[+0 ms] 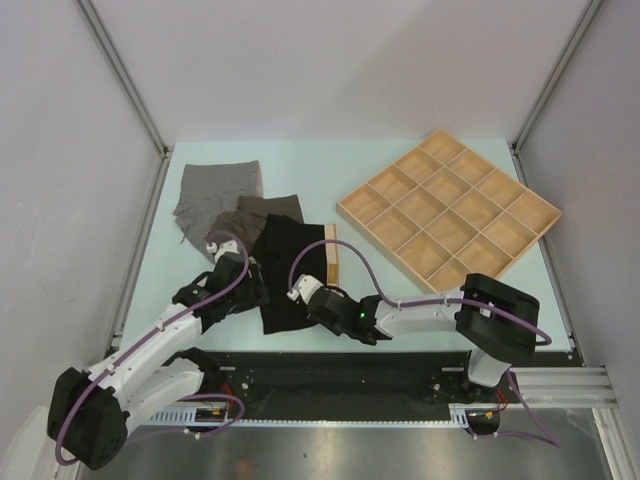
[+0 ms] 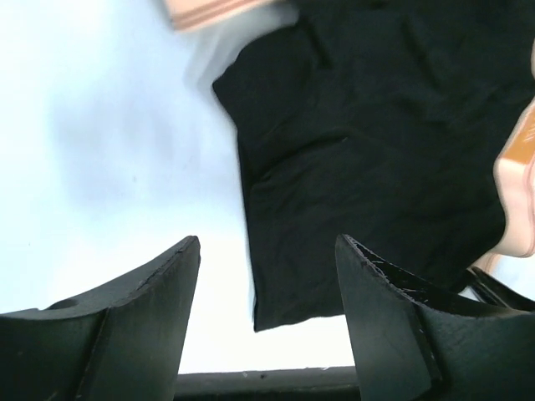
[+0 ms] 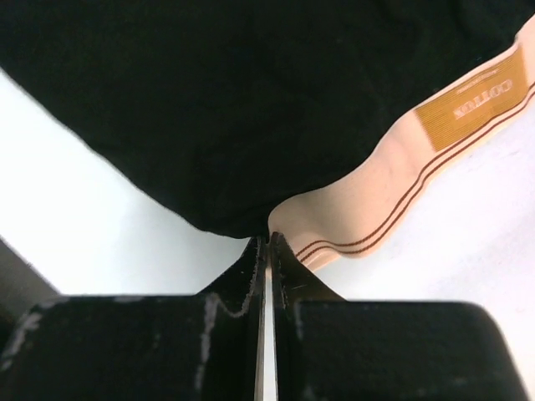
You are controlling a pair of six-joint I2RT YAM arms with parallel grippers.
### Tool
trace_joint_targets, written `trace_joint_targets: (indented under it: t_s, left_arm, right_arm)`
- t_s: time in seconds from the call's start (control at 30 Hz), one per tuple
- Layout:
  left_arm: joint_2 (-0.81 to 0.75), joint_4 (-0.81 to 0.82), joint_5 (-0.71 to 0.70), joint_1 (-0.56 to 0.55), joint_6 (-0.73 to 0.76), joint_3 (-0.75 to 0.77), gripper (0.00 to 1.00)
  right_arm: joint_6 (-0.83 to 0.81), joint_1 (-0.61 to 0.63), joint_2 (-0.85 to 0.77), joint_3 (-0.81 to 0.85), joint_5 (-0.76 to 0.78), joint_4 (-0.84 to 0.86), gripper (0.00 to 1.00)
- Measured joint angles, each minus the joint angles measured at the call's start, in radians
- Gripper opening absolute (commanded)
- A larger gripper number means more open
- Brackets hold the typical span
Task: Roll the underwear
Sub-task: Flatten out the underwear at the center of the board.
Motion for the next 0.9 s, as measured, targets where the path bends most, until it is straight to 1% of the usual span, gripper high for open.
trace_joint_targets:
  t_s: [0.07, 0.2, 0.3, 0.33, 0.4, 0.53, 0.67, 0.7, 0.73, 0.8, 0.9]
  left_arm:
    - [0.014, -0.016, 0.0, -0.011, -0.011, 0.0, 0.7]
    - [0.043, -0.061, 0.0, -0.067, -0.043, 0.0, 0.69]
    - [0.038, -0.091, -0.001, -0.102, -0.076, -0.001, 0.65]
    - [0.032, -0.1, -0.002, -0.11, -0.089, -0.004, 0.58]
    - [0.02, -0.114, -0.003, -0.121, -0.115, -0.014, 0.54]
    - [0.012, -0.148, -0.013, -0.174, -0.17, -0.034, 0.53]
    - [0.014, -0.198, -0.036, -0.256, -0.228, -0.035, 0.51]
    - [0.014, -0.207, -0.04, -0.265, -0.238, -0.035, 0.49]
    - [0.014, -0.214, -0.044, -0.274, -0.249, -0.037, 0.44]
    - [0.014, -0.217, -0.045, -0.279, -0.273, -0.042, 0.44]
    - [0.014, -0.218, -0.044, -0.285, -0.301, -0.066, 0.4]
  right_arm:
    - [0.012, 0.013, 0.0, 0.011, 0.001, -0.03, 0.0]
    - [0.051, 0.053, 0.0, 0.036, -0.002, -0.103, 0.0]
    - [0.088, 0.078, 0.0, 0.051, -0.007, -0.147, 0.0]
    - [0.105, 0.084, 0.0, 0.054, -0.008, -0.158, 0.0]
    - [0.13, 0.09, 0.0, 0.058, -0.008, -0.169, 0.0]
    - [0.177, 0.093, 0.0, 0.058, 0.001, -0.174, 0.0]
    - [0.208, 0.093, 0.0, 0.058, 0.008, -0.175, 0.0]
    - [0.213, 0.093, 0.0, 0.058, 0.009, -0.175, 0.0]
    - [0.219, 0.093, 0.0, 0.058, 0.009, -0.175, 0.0]
    - [0.226, 0.093, -0.001, 0.056, 0.011, -0.174, 0.0]
    - [0.233, 0.093, -0.004, 0.052, 0.012, -0.169, 0.0]
